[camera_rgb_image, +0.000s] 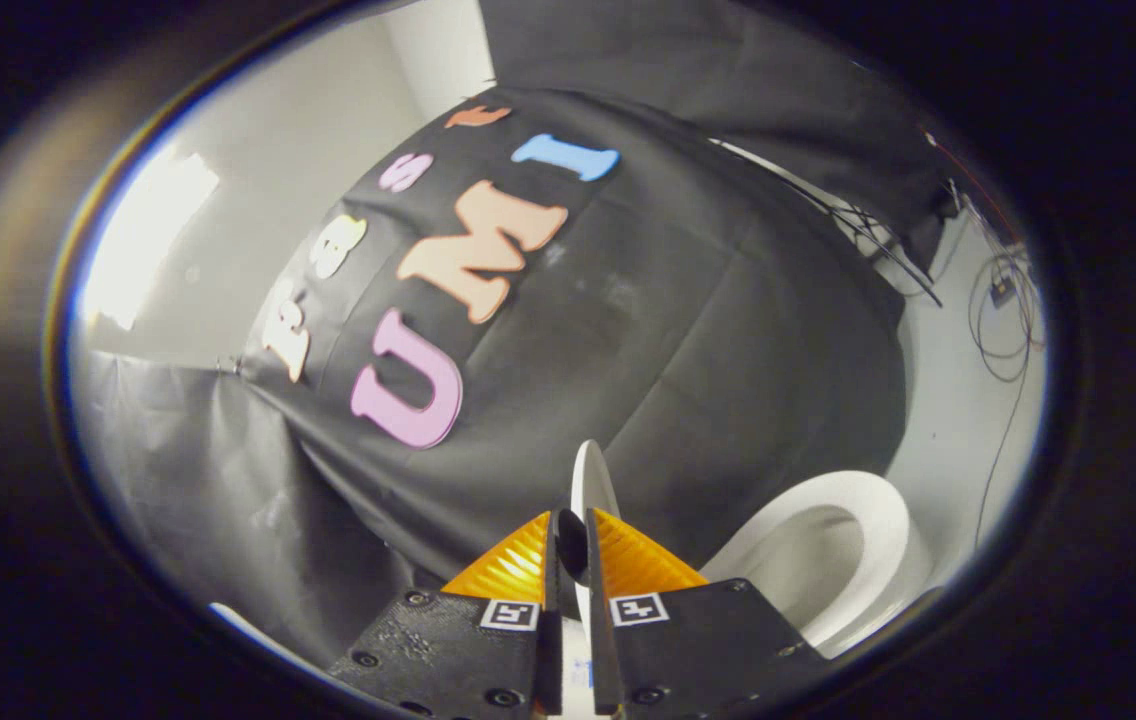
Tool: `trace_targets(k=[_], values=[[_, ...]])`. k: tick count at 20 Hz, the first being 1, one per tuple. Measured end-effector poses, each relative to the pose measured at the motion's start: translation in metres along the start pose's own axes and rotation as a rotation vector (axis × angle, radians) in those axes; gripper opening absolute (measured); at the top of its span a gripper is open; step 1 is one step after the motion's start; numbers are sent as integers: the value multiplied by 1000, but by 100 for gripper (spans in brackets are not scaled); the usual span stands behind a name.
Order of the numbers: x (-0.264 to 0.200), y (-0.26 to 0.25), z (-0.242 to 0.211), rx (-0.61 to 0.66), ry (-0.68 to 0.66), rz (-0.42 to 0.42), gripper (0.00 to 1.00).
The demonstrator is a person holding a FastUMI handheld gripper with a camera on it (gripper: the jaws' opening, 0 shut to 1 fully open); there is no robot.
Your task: Open the toilet lid.
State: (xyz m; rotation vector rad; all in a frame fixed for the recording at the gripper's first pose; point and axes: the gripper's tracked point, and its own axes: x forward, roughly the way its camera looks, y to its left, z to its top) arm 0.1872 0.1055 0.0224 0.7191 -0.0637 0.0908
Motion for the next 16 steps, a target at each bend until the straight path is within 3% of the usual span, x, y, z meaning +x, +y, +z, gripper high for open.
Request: trace_targets(k=[3, 16], values=[[2, 26, -8, -95, 32, -22, 11], [15, 136, -69, -393, 190, 24, 11]])
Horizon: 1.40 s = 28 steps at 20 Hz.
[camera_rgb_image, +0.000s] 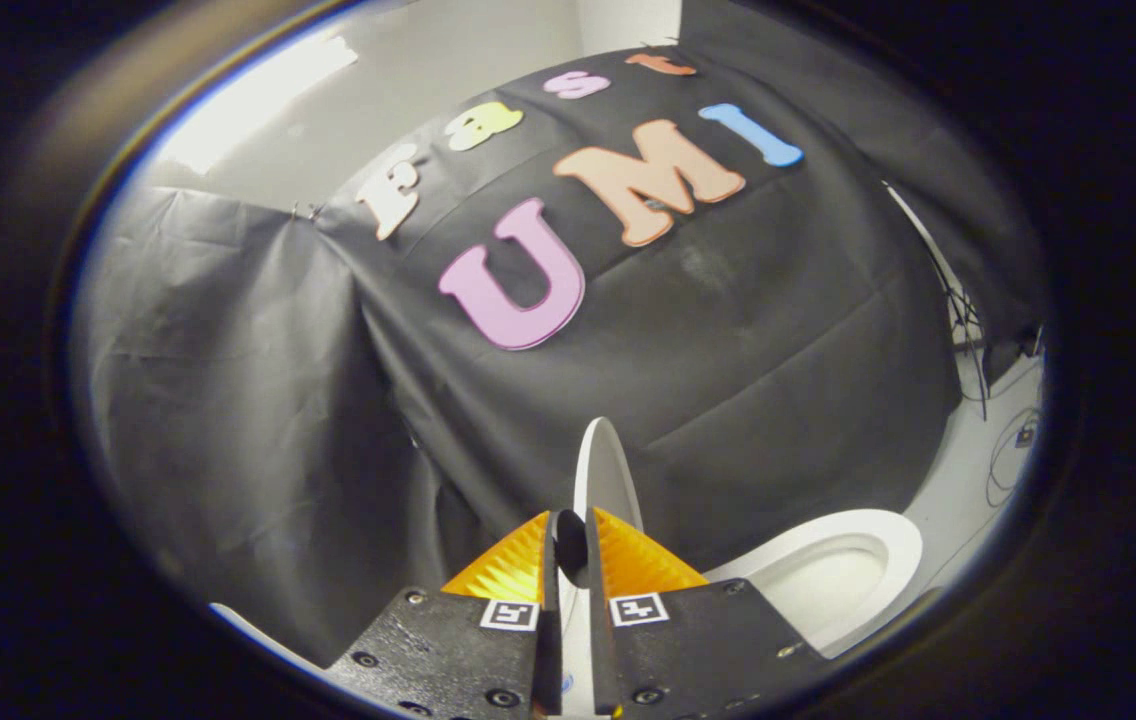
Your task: Open the toilet lid.
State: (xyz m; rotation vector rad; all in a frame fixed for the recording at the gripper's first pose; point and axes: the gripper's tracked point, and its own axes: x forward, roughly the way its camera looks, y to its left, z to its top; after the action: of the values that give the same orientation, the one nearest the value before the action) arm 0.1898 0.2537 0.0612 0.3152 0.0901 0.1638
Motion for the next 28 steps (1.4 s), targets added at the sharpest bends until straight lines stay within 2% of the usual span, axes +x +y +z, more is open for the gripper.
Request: trace_targets(k=[4, 11, 16, 28], values=[[20, 31, 1, -87, 39, 26, 12], [26, 86, -35, -181, 64, 82, 12], [32, 105, -51, -195, 68, 101, 12], [47, 153, -95, -283, 169, 218, 13]])
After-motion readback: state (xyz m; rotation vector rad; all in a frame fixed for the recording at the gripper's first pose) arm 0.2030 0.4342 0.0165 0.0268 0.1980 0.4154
